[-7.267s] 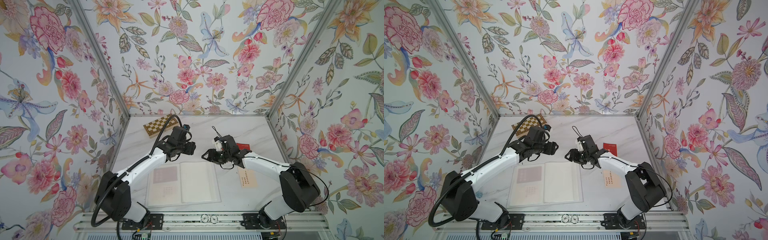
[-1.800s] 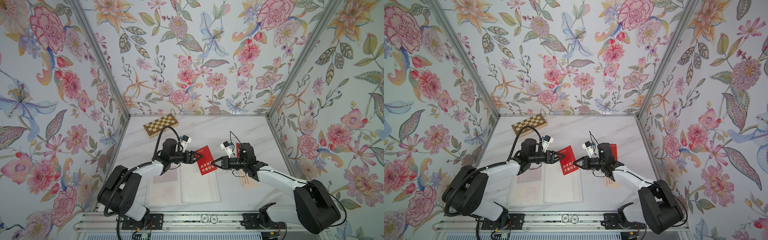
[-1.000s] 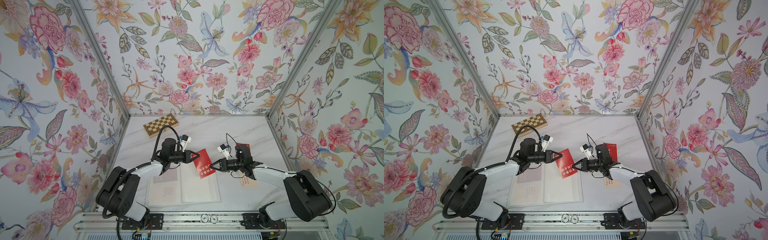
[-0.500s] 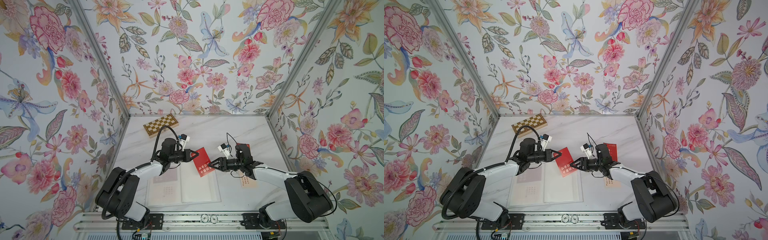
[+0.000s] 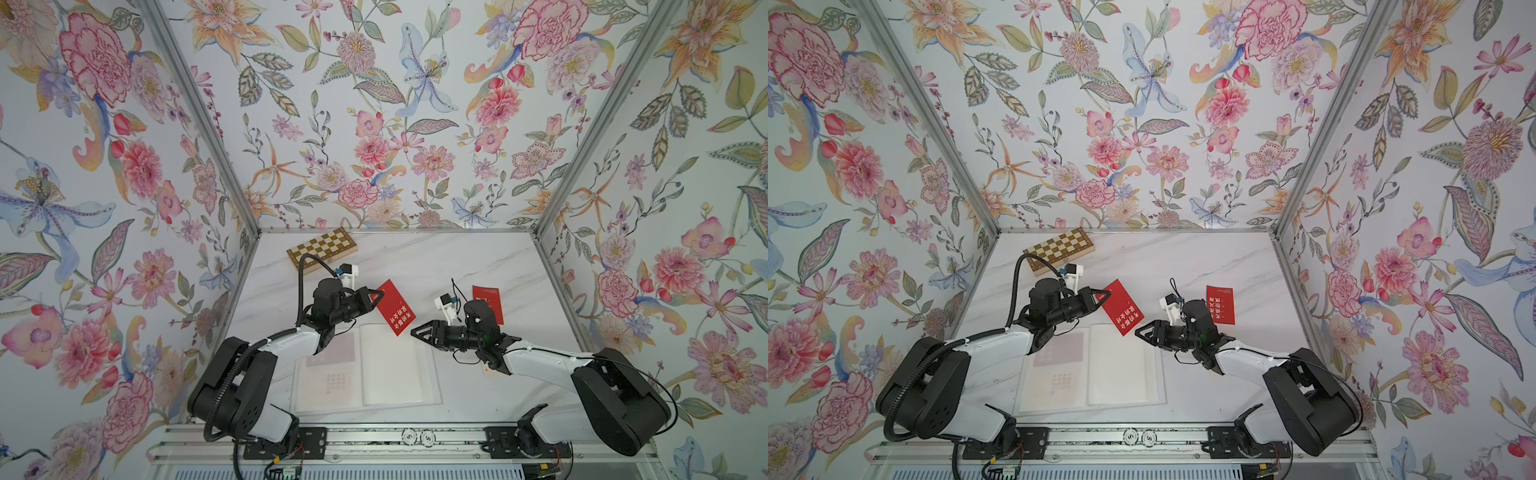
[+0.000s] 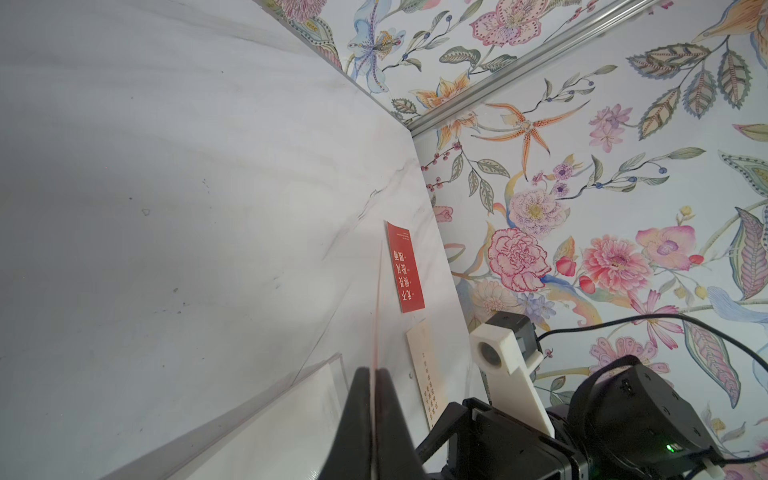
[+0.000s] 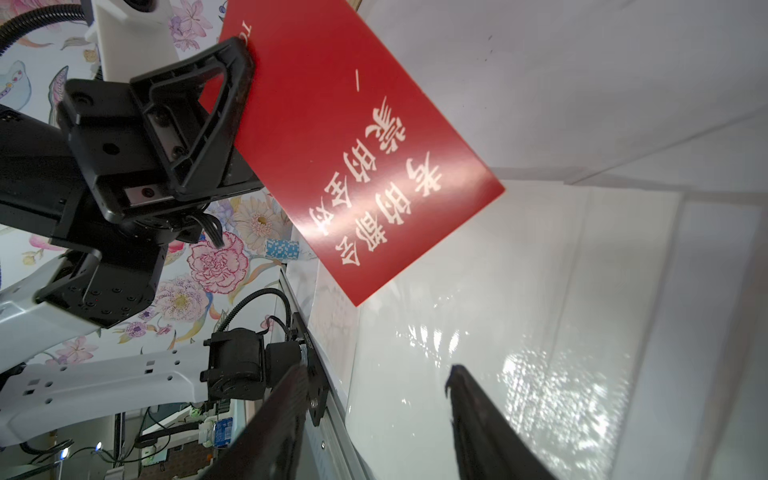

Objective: Place the photos into the photo albums
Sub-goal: Pick up the photo at the center of the board.

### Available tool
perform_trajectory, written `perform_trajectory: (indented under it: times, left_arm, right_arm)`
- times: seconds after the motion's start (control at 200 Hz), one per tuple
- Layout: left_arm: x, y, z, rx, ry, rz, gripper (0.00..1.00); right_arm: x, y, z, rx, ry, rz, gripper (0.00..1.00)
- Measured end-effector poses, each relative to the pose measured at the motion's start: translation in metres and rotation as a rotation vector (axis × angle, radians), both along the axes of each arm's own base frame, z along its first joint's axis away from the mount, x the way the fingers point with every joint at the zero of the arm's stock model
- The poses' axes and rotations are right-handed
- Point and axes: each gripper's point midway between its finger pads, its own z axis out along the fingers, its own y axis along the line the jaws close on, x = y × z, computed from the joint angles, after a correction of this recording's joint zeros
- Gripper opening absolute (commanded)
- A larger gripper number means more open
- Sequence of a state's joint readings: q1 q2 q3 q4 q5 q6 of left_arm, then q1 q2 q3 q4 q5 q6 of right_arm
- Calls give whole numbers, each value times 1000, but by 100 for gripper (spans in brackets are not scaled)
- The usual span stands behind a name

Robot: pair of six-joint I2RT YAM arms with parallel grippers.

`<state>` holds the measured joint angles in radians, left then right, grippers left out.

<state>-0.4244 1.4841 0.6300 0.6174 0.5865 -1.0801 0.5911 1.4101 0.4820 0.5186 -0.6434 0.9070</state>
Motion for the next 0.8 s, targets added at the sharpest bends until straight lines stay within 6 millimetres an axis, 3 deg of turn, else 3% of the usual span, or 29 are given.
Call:
perform_trajectory:
  times: [0.49,0.801]
  left_arm:
    - [1,6,14,-32,-14,44,0]
    - [0,9,12,-16,-10,58,0]
  right_arm:
    - [37,30,-11,136,68,-110,50]
    - [54,43,-5,279,104,-145,22]
